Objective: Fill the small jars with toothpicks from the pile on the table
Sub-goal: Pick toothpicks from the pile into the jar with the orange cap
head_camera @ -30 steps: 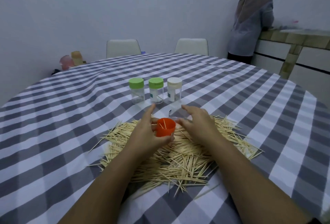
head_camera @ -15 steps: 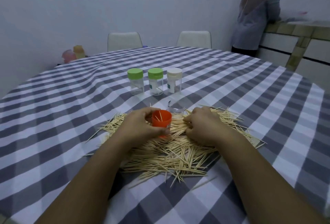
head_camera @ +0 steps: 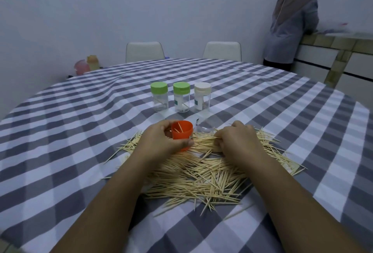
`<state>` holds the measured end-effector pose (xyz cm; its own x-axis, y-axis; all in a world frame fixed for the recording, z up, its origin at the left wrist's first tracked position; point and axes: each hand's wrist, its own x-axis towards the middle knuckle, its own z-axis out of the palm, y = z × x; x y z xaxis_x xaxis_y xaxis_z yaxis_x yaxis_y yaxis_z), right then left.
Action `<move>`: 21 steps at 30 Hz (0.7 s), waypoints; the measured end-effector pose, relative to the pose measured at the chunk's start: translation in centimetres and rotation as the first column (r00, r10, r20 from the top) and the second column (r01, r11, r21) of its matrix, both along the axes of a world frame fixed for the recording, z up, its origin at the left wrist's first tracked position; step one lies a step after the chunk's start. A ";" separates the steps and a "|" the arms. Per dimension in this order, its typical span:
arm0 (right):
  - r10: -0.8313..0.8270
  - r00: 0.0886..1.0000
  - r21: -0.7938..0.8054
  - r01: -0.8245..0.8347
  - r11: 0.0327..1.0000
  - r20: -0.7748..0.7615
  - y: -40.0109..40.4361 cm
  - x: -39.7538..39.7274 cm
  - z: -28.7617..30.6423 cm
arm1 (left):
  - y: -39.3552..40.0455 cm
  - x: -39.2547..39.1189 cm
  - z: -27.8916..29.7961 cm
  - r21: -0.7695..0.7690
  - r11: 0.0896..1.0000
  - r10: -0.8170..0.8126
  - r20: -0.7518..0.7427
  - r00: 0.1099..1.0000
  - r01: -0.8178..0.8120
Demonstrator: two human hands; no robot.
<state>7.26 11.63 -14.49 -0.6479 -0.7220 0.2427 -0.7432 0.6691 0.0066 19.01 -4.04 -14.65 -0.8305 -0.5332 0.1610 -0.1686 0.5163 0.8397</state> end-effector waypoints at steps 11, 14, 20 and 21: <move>0.031 0.972 -0.275 0.036 0.961 0.233 -0.3 0.3 0.5 | -0.2 -0.2 -0.3 0.029 1.000 0.001 0.010 1.000 -0.002; 0.114 0.931 -0.399 0.037 0.916 0.347 -0.4 0.5 0.5 | 0.0 -0.4 -0.4 -0.014 0.999 -0.032 0.039 0.999 0.032; 0.285 0.838 -0.654 0.108 0.749 0.465 -1.0 0.9 0.2 | 0.7 -0.5 -0.5 -0.089 0.993 -0.071 0.079 0.994 0.078; 0.302 0.835 -0.681 0.113 0.724 0.459 -1.1 1.0 0.1 | 0.8 -0.5 -0.5 -0.096 0.992 -0.076 0.086 0.993 0.084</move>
<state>8.24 10.51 -14.35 -0.7531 -0.5679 0.3323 -0.5489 0.2637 -0.7932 18.49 -3.20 -15.20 -0.8825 -0.4491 0.1397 -0.1893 0.6111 0.7686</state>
